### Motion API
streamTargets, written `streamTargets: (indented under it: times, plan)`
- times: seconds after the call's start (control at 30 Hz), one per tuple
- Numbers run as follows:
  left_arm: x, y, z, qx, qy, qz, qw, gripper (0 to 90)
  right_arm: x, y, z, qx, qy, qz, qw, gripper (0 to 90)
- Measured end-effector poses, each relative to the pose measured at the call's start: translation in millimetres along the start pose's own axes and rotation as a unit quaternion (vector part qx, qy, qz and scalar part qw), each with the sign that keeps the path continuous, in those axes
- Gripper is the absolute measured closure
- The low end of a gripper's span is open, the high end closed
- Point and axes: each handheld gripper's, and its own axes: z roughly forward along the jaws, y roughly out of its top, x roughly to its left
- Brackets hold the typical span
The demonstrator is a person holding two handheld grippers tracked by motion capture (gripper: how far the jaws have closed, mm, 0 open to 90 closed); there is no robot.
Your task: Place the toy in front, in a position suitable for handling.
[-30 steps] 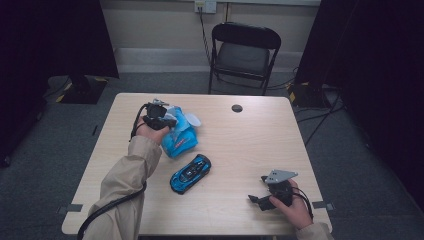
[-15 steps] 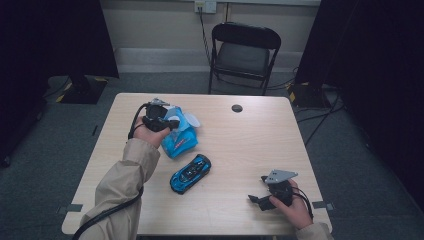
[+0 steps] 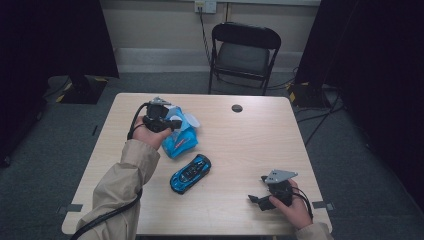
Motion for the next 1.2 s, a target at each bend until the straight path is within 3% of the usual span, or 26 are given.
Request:
streamTargets:
  times: [0.3,0.57,1.2]
  plan:
    - [-12.9,-4.1,3.5,0.011,-0.015,0.006,0.9998,90.0,0.0,0.1,0.2,0.0,0.0,0.001,1.0,9.9]
    - [-27.9,-7.4,7.6,0.015,-0.015,0.019,0.9996,90.0,-0.1,1.0,1.3,0.001,-0.003,0.0,1.0,8.5]
    - [-31.2,-19.0,5.2,0.013,-0.036,0.011,0.9992,90.0,-0.1,1.2,1.5,0.002,-0.002,0.0,1.0,8.1]
